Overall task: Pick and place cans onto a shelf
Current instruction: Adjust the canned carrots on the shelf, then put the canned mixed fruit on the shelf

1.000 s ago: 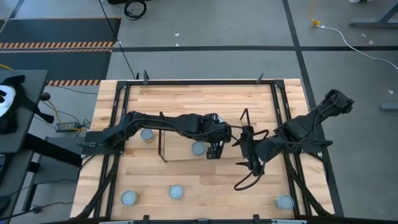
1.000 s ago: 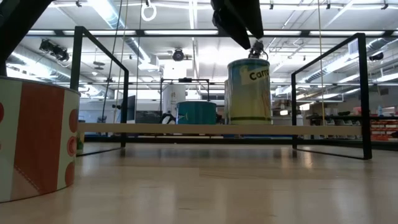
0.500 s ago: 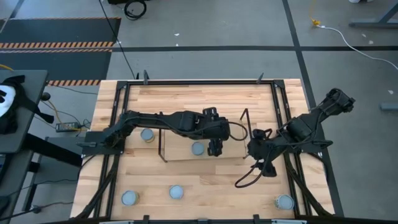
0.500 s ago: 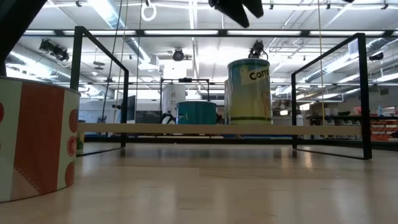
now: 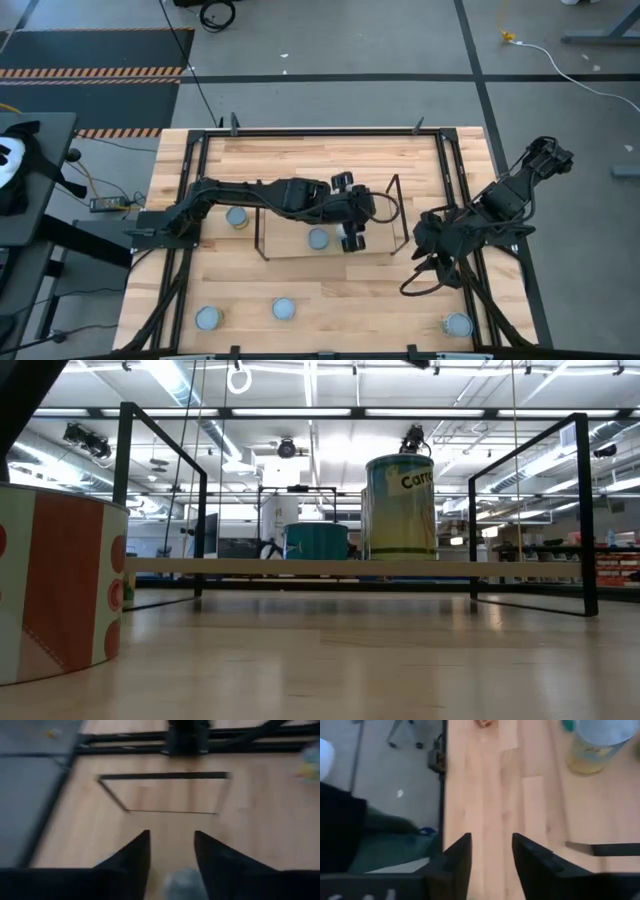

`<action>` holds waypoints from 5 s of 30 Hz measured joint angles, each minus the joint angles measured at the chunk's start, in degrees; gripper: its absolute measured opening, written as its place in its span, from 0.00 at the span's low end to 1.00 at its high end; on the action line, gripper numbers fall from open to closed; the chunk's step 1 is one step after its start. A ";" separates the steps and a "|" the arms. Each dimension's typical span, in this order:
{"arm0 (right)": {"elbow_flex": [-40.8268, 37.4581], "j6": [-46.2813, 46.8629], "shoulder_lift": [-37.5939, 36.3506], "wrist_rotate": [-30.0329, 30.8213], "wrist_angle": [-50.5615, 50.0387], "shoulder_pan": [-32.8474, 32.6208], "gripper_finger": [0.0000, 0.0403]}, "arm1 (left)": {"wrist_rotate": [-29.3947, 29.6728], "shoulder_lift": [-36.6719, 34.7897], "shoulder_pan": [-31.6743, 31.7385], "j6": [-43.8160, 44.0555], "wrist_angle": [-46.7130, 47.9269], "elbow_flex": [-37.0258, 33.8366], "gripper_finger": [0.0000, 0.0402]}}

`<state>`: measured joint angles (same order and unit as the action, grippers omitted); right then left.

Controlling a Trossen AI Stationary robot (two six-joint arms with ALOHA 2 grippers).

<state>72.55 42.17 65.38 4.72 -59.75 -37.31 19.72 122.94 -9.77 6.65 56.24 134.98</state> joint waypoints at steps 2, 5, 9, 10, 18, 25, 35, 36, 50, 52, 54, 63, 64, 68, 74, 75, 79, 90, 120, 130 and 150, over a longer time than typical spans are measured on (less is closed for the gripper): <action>0.00 0.11 -0.11 3.89 -1.36 -0.63 0.31 | -2.37 -0.16 -1.39 1.97 1.43 0.02 0.28; 0.00 2.02 -0.11 8.64 -3.81 -1.69 0.22 | -0.30 -0.16 -3.47 3.56 3.75 -1.92 0.16; 0.00 5.86 0.07 10.06 -5.24 -3.22 0.10 | 0.84 0.08 -4.24 6.85 6.79 -4.18 0.02; 0.00 6.52 0.07 10.19 -5.25 -3.62 0.07 | 0.79 0.02 -4.20 8.04 6.42 -4.30 0.02; 0.00 10.56 0.20 11.53 -5.20 -5.14 0.06 | 0.61 -0.08 -2.59 13.92 5.95 -8.38 0.01; 0.00 12.16 0.48 8.61 -4.48 -5.21 0.03 | 0.46 -0.05 -2.65 15.67 0.51 -17.82 0.01; 0.00 12.31 1.38 8.58 -2.58 -5.33 0.04 | 0.97 -0.13 -2.61 15.53 -8.31 -22.18 0.02; 0.00 12.29 1.38 8.11 -2.02 -5.40 0.04 | 0.86 -0.08 -2.61 15.34 -8.88 -22.18 0.02; 0.00 8.86 1.36 5.53 -0.85 -6.21 0.04 | 2.33 -1.85 -2.48 16.79 -7.48 -21.20 0.02; 0.00 9.14 1.36 5.55 -0.74 -6.24 0.03 | 2.78 -1.77 -2.26 17.13 -7.37 -21.27 0.03; -0.01 9.26 1.36 5.00 -0.67 -6.24 0.03 | 2.96 -1.28 -1.87 17.46 -7.91 -21.16 0.03; 0.00 14.80 1.36 6.07 -0.35 -7.59 0.02 | 2.93 -1.02 -0.19 20.35 -4.05 -21.22 0.03; 0.00 15.60 1.36 6.07 -0.35 -7.59 0.02 | 2.96 -1.02 -0.09 21.00 -3.04 -21.22 0.03; 0.00 16.82 1.36 6.26 0.17 -7.37 0.02 | 2.97 -1.02 -0.13 21.23 -0.95 -21.22 0.03; 0.00 16.89 1.36 6.34 1.03 -5.67 0.02 | 2.42 -1.58 -0.09 21.20 -0.91 -21.24 0.02; 0.00 16.09 1.41 5.05 1.43 -5.63 0.02 | 1.70 -1.70 0.20 21.46 -0.97 -21.22 0.02; 0.00 13.08 1.73 2.33 2.15 -5.62 0.02 | -0.77 -2.23 1.01 21.25 -1.15 -21.24 0.01; 0.00 9.31 1.93 10.57 5.29 -3.65 0.02 | -1.98 -4.23 0.98 23.35 -5.43 -21.18 0.01; 0.00 -13.55 6.36 -2.04 47.20 -6.50 0.02 | -9.67 -4.72 0.09 23.46 -19.00 -21.18 0.02; 0.00 -6.72 6.38 -1.80 52.82 -5.93 0.08 | -10.05 -11.08 -2.60 14.97 -30.74 -21.20 0.02; 0.00 23.94 17.97 -2.86 33.49 -15.94 0.55 | -4.46 -27.36 -7.51 -0.68 -22.89 -21.18 0.02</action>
<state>72.55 66.11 83.36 1.86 -26.26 -53.25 15.26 95.58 -17.28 5.97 33.35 113.80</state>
